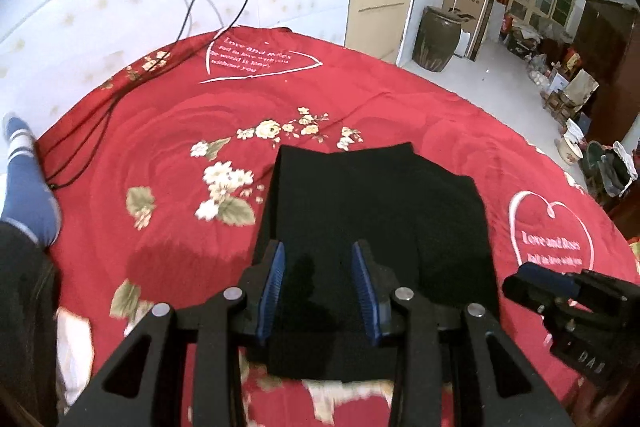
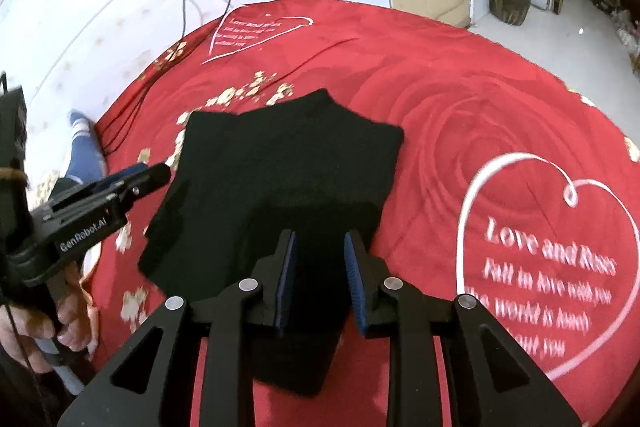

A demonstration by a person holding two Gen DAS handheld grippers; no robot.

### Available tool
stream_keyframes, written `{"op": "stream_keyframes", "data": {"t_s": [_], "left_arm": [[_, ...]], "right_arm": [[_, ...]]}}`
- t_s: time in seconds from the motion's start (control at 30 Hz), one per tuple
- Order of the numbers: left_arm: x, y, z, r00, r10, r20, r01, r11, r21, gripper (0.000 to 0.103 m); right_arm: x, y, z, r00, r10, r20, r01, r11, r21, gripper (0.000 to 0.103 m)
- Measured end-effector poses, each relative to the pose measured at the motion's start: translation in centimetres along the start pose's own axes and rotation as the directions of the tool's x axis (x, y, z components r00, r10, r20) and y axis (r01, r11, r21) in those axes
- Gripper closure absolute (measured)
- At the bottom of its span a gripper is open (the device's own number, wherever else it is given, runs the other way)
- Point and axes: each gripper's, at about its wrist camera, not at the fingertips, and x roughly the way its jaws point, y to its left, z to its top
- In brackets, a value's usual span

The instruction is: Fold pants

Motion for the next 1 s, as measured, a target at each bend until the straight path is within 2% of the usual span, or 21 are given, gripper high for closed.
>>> {"op": "stream_keyframes", "data": {"t_s": [0.23,0.37,0.53,0.63,0.67,1.0], "left_arm": [[-3.8,-0.3,-3.3,1.000,0.003,0.011,-0.003,1.000,0.004,0.065],[-5.1,-0.6,-5.0,1.000,0.001,0.007,-0.001,1.000,0.008,0.065],[-5.3,-1.3,-6.4,1.000,-0.015,-0.009,0.015,1.000,0.024,0.065],[-5.1,-1.4,-7.0,1.000,-0.024,-0.017,0.024,1.000,0.019,0.065],[-4.9,-1.4,-7.0,1.000,-0.023,-0.021,0.023,1.000,0.019,0.065],[-4.0,-1.4,-8.0,0.998,-0.033,-0.044,0.034,0.999,0.010,0.065]], "right_arm": [[-3.9,3.0,-4.0,0.999,-0.018,0.048,0.020,0.999,-0.044,0.078],[-4.9,3.9,-6.0,0.999,-0.022,0.039,0.023,0.999,-0.033,0.078],[-5.0,4.5,-7.6,0.999,-0.039,0.014,0.039,0.999,-0.033,0.076],[-4.9,4.5,-8.4,0.999,-0.051,0.008,0.052,0.998,-0.035,0.063],[-4.9,4.5,-8.5,0.998,-0.056,0.006,0.056,0.998,-0.034,0.062],[-4.1,4.2,-9.2,0.997,-0.069,-0.024,0.069,0.997,-0.035,0.062]]}}
